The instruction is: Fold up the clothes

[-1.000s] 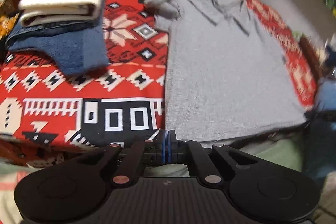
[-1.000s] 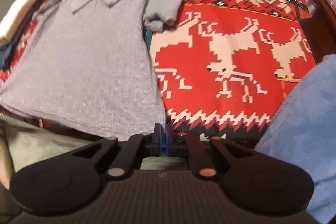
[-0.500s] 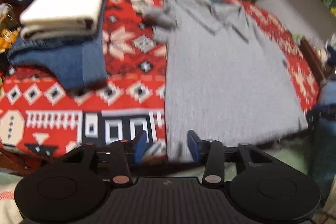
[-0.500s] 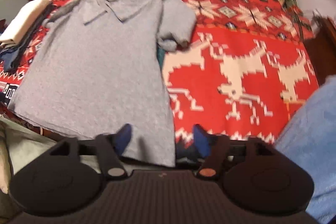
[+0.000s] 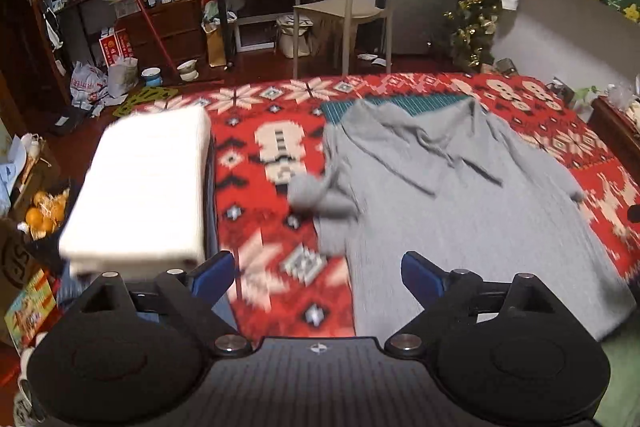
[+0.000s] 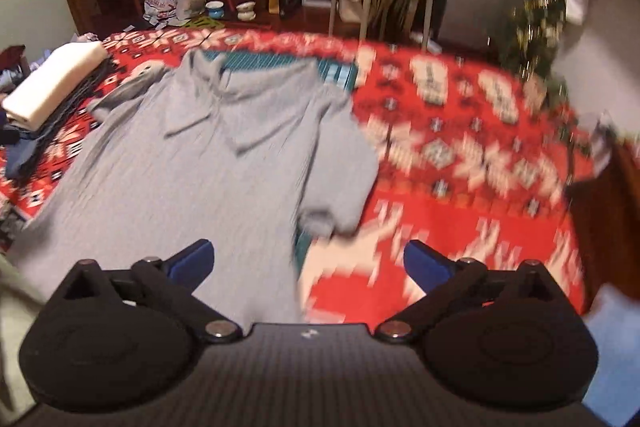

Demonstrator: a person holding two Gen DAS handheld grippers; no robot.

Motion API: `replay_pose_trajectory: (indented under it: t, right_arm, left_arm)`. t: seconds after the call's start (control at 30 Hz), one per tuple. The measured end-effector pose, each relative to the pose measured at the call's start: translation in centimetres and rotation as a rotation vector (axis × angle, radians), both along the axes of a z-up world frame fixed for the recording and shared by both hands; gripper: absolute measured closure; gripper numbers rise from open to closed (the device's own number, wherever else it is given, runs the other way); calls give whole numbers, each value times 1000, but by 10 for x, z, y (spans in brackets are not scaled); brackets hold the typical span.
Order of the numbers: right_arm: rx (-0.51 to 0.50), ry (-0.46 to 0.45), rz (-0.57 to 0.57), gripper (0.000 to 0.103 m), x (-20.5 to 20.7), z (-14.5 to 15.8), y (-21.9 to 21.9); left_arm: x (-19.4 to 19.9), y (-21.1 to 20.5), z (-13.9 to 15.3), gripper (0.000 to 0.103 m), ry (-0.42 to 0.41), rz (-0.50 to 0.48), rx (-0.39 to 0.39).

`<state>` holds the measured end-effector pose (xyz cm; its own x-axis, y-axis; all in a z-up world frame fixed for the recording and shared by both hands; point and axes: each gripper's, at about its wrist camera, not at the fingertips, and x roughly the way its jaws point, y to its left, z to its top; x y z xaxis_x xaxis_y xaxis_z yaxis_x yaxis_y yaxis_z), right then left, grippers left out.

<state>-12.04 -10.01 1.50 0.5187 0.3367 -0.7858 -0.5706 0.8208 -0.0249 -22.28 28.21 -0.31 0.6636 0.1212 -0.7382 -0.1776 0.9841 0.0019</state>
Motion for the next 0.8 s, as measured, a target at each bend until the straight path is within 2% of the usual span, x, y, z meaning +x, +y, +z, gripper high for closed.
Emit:
replay_pose_trajectory:
  t: [0.1,0.23,0.37,0.47,0.57,0.6,0.67,0.73,0.77,0.8]
  right_arm:
    - [9,-29,-12,1,31,7,9]
    - [-18,-67,1,1,73,10,18]
    - [-29,-54,16,1,114,3,22]
    - [-56,-71,1,1,143,-4,32]
    - [-72,-70,-19,1,170,-13,44]
    - [-68,-59,-25,2,177,-17,47]
    - [-75,-29,-43,10,187,-28,53]
    - [-86,10,-67,29,194,-41,56]
    - [-79,41,-77,34,194,-49,53]
    - [-63,74,-84,45,194,-55,49]
  left_arm:
    - [28,3,2,13,1,-55,40]
    - [60,-5,2,13,-3,-152,178]
    - [103,-1,5,13,22,-191,172]
    - [134,8,0,13,-18,-163,157]
    - [158,23,-14,16,-18,-87,59]
    - [159,25,-18,24,-17,-81,36]
    - [159,29,-26,32,-14,-77,-4]
    - [158,33,-34,35,-12,-73,-43]
    - [158,35,-38,37,-10,-71,-63]
    - [155,36,-41,38,-5,-83,-62]
